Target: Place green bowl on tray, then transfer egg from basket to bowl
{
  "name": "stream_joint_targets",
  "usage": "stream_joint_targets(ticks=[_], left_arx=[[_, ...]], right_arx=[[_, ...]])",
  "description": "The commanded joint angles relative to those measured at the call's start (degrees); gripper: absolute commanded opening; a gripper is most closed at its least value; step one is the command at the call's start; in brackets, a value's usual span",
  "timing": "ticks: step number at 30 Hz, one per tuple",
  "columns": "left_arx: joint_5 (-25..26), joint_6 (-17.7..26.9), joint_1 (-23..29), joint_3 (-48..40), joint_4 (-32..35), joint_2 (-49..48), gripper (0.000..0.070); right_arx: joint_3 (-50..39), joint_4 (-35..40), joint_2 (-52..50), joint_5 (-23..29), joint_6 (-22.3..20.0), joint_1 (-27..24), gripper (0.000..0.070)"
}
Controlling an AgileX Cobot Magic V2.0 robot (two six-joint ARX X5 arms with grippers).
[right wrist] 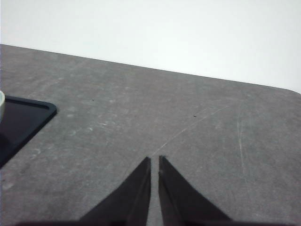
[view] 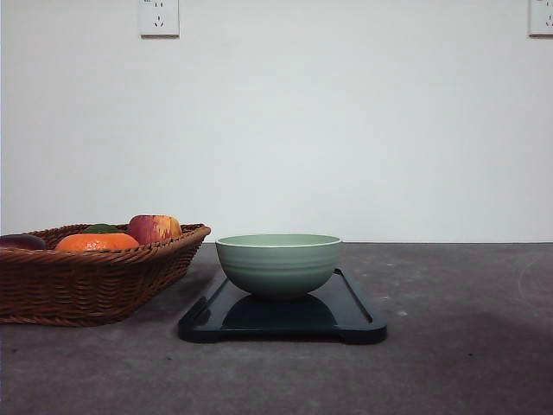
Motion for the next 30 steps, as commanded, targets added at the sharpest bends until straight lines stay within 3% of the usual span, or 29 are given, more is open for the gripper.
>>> stream_joint_targets(ticks=[1,30], left_arx=[[-0.2,0.0,0.0,-1.1,0.7,-0.1,0.0023],[-0.1,0.0,0.0,-1.1,0.7,-0.1,0.0023]], right_arx=[[-0.2,0.6,0.1,0.0,-0.3,0.0,0.0024],[-0.2,0.6,0.1,0.0,-0.3,0.0,0.0024]])
